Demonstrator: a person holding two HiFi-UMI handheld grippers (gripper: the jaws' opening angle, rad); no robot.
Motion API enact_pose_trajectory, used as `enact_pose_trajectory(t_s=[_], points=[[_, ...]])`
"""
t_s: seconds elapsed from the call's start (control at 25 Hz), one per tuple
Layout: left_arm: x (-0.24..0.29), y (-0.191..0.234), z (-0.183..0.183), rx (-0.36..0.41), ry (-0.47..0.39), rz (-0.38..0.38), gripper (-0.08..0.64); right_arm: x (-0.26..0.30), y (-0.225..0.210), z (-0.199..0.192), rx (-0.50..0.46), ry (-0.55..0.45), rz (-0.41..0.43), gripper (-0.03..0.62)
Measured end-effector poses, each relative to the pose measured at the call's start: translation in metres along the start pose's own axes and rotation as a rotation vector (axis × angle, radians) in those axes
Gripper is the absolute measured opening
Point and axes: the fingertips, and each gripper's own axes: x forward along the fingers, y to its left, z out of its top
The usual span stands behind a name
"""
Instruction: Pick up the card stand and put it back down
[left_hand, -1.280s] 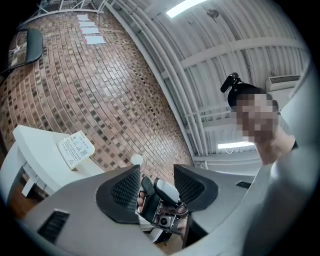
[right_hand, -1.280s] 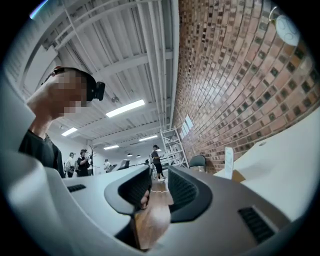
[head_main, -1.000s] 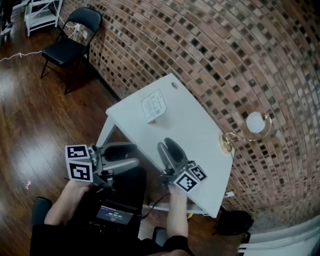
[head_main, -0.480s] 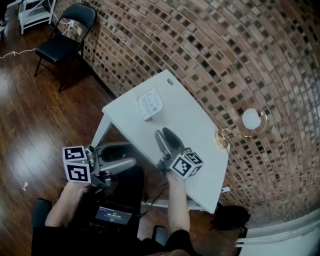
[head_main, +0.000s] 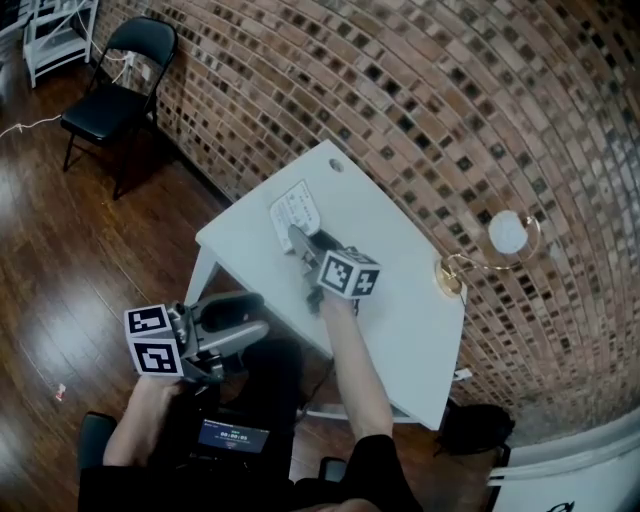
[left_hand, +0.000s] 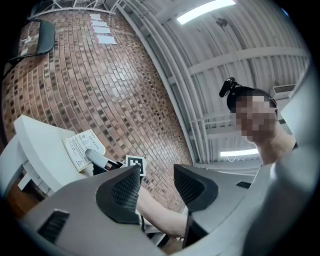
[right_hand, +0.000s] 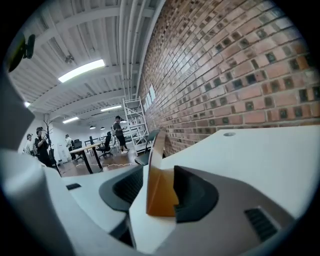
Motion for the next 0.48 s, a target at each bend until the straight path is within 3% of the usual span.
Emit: enact_pose_trajectory(t_s=[0.04, 0.16, 0.32, 0.48], points=[[0.0, -0.001, 0.001, 0.006, -0.001, 0.0, 0.197, 0.004, 0.001, 0.002, 0.003, -0.006, 0.018, 0.21], [-0.001, -0.004, 0.006, 0.027, -0.003, -0.002, 0.197, 0.006, 0.006, 0.005, 0.005, -0.02, 0.085, 0.048], [-0.001, -0.011, 0.014, 0.051, 0.0, -0.006, 0.197, -0.01, 0.015, 0.008, -0.017, -0.023, 0.174, 0.023], [0.007, -0.022, 0.015, 0.074, 0.021, -0.034, 0.196, -0.061, 0.032, 0.022, -0.003, -0.08, 0.327, 0.023]])
